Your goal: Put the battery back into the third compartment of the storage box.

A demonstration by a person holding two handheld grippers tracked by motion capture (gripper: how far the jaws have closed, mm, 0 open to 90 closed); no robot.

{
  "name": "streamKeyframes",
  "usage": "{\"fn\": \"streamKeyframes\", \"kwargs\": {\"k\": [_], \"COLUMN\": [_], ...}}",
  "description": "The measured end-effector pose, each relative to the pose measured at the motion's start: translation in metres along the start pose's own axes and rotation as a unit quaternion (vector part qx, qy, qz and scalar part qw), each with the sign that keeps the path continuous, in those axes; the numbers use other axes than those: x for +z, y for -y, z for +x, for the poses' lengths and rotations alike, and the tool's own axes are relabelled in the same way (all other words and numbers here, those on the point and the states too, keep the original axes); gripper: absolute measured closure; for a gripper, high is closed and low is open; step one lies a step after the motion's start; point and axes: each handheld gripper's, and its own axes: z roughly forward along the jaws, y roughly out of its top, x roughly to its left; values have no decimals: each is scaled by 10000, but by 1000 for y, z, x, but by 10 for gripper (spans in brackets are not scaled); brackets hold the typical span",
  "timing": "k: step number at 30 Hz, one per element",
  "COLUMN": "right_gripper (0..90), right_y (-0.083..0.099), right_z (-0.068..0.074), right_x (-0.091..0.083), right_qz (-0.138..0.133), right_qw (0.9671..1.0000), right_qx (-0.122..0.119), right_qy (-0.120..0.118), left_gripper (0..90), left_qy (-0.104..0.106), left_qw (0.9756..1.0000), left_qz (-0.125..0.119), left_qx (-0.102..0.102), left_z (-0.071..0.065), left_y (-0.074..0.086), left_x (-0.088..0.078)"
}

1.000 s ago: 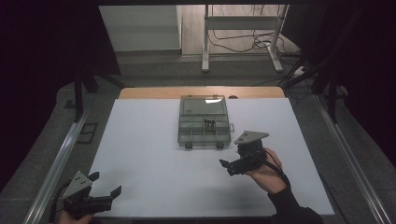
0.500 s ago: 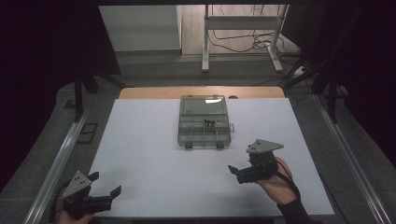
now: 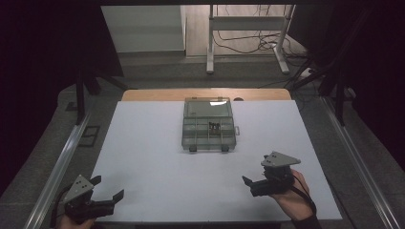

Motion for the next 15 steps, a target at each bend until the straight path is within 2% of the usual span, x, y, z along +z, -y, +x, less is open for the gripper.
{"fn": "streamKeyframes", "kwargs": {"k": [15], "right_gripper": [0], "right_y": [20], "right_z": [-4], "right_x": [-21], "right_qz": [-39], "right_qw": [9996], "right_qx": [180], "right_qy": [204], "left_gripper": [32], "left_qy": [1], "left_qw": [10000], "left_qz": [0], "left_qx": [0], "left_z": [0], "left_y": [0], "left_x": [0]}}
